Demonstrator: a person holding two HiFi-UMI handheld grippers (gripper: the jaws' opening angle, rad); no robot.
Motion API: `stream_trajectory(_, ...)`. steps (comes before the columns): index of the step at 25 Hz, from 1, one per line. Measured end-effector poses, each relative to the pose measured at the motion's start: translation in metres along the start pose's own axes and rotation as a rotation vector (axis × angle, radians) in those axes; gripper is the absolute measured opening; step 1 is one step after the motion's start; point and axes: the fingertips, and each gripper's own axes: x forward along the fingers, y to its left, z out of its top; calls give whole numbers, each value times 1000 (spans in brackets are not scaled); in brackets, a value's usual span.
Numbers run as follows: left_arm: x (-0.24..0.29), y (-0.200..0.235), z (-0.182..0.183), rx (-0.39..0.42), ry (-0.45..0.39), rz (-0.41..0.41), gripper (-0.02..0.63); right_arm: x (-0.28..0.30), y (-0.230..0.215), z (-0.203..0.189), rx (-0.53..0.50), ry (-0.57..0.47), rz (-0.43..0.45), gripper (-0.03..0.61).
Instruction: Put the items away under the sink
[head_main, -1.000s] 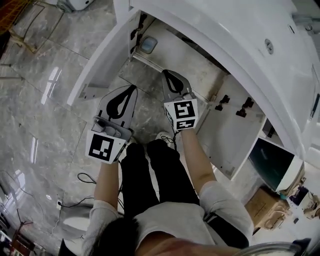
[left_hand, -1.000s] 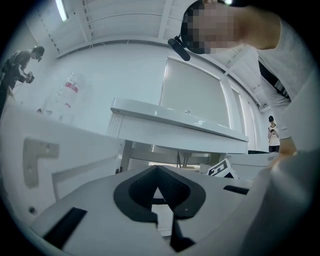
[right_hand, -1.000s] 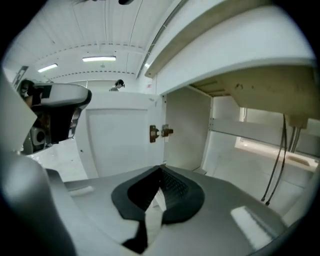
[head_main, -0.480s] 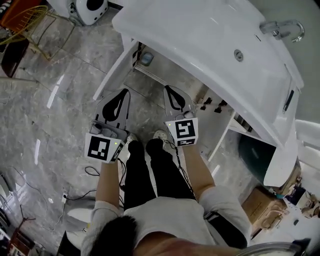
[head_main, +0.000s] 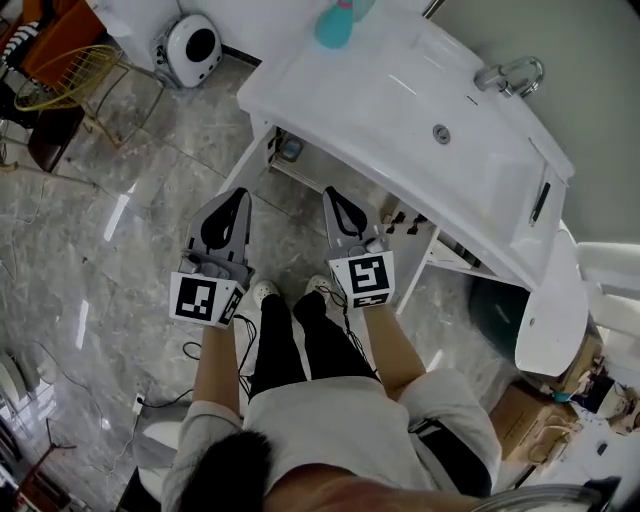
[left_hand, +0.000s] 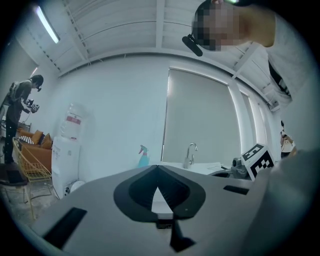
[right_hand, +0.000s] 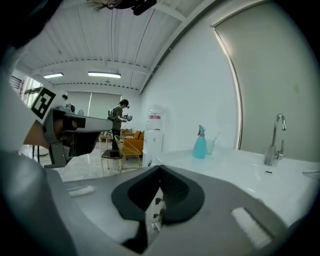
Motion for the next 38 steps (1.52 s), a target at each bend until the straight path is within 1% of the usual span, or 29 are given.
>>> stream_trajectory(9, -18, -14, 68, 30, -50, 4, 8, -39, -16, 83, -4, -76, -39, 12)
stream_trajectory(19, -32, -36, 129, 71, -125, -20, 8, -72, -31, 147, -27, -143, -81, 11)
stream_trajectory(27, -40, -54, 158, 102, -154, -31, 8, -100, -36, 177, -40, -191, -105, 11)
stream_trajectory(38, -45, -72, 172, 102, -181, -39, 8, -131, -40, 188, -46, -221, -145, 11)
